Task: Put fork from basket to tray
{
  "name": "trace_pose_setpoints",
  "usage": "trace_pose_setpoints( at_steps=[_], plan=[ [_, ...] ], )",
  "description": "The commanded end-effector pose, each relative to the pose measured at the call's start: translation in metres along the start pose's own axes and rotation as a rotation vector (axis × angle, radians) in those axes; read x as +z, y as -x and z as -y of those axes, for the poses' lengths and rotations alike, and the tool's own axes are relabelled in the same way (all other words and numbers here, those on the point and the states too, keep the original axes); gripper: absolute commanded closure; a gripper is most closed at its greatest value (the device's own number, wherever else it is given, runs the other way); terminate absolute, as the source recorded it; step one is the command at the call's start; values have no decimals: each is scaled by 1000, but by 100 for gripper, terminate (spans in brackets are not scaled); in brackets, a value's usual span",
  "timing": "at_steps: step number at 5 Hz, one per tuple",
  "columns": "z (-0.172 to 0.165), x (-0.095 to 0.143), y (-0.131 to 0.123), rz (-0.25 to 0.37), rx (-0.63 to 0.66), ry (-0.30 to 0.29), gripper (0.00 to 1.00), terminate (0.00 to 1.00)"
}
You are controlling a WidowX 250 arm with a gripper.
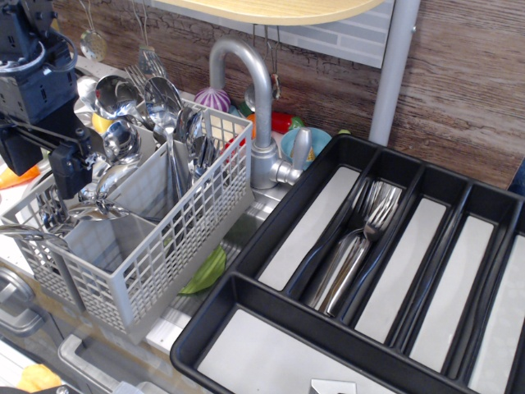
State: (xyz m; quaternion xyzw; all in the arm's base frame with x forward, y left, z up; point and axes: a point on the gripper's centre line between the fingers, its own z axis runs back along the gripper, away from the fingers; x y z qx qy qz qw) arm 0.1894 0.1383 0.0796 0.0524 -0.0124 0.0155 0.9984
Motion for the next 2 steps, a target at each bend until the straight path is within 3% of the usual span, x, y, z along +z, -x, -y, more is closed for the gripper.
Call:
trace_pose_setpoints(
  at_steps=[1,2],
  plan=[
    [0,0,0,0,0,0,0,0],
    [-10,-4,-1,2,-107,-54,0,0]
  ],
)
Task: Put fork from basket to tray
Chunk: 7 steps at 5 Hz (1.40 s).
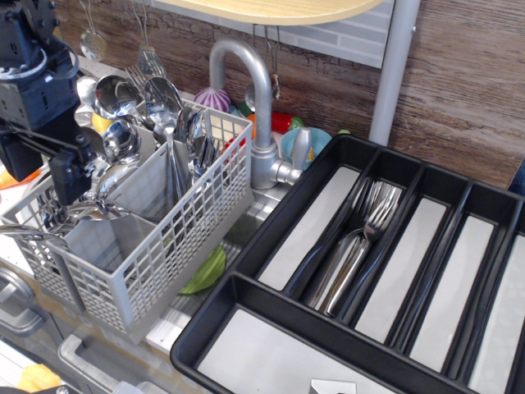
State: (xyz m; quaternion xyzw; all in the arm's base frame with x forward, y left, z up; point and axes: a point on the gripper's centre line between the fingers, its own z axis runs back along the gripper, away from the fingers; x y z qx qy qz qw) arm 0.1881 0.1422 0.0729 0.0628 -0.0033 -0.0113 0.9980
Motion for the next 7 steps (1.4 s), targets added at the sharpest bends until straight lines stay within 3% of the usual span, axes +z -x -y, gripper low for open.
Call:
trace_pose_setpoints(
  at_steps=[1,3,4,7],
  plan=[
    [-11,-1,0,42,-124,-90,0,0],
    [-5,-26,1,68,-122,-22,0,0],
    [-5,-32,1,24,-86,48,100,0],
    [3,-3,6,-24,5,-18,100,0]
  ],
)
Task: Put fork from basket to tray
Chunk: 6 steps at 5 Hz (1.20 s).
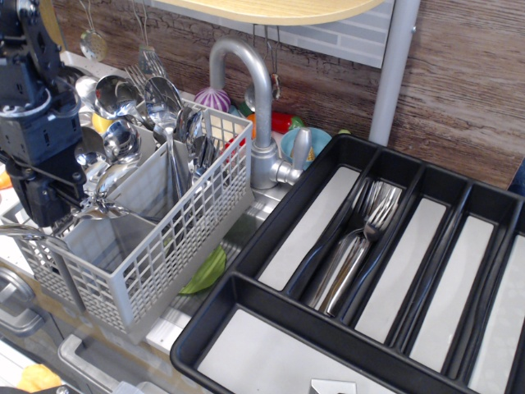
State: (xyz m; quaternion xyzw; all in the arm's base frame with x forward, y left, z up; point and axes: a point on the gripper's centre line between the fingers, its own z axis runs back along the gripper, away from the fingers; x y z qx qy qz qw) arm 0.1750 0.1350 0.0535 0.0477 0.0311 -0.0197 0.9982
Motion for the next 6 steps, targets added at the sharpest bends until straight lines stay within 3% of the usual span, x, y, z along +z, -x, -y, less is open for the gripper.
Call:
trace_pose_setpoints(
  at_steps=[1,3,4,5,6],
  plan=[
    [-2,45,-4,29,71,-89,100,0],
    [21,121,-8,-28,93,-103,100,0],
    [36,158,-17,-83,110,-65,100,0],
    [61,188,-32,-125,156,4,100,0],
    [90,200,-45,-158,227,116,100,0]
  ],
)
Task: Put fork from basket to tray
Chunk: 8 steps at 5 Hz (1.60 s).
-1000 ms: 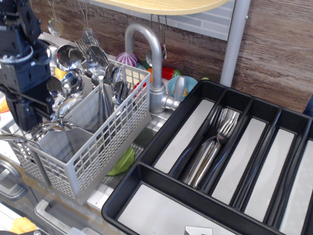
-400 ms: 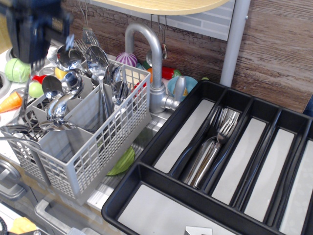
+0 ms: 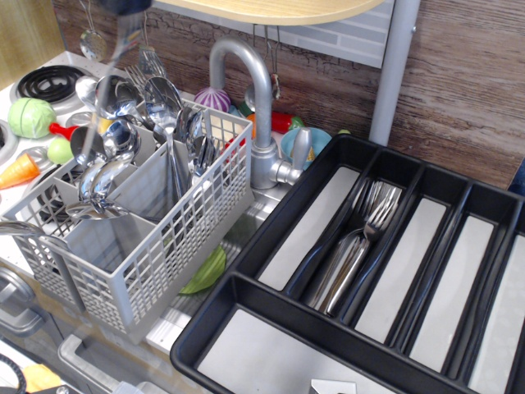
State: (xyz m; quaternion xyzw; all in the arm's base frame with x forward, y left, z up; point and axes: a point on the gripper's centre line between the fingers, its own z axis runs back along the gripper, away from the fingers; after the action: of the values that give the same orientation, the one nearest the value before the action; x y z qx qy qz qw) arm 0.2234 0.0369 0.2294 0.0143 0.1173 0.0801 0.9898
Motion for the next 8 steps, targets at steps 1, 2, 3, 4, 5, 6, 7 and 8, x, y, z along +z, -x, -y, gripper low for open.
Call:
trace_pose_setpoints(
  at_steps=[1,2,3,4,5,6,7,8],
  plan=[
    [44,6,-13,-25,118,124,100,0],
    [64,-11,-32,-43,128,150,100,0],
    [80,-28,-47,0,116,176,100,0],
    [92,-41,-61,40,103,228,100,0],
    [100,-51,-74,56,91,272,100,0],
    [112,-67,-89,141,85,271,100,0],
    [117,-84,-105,187,92,283,100,0],
    [115,-96,-115,168,128,309,100,0]
  ],
)
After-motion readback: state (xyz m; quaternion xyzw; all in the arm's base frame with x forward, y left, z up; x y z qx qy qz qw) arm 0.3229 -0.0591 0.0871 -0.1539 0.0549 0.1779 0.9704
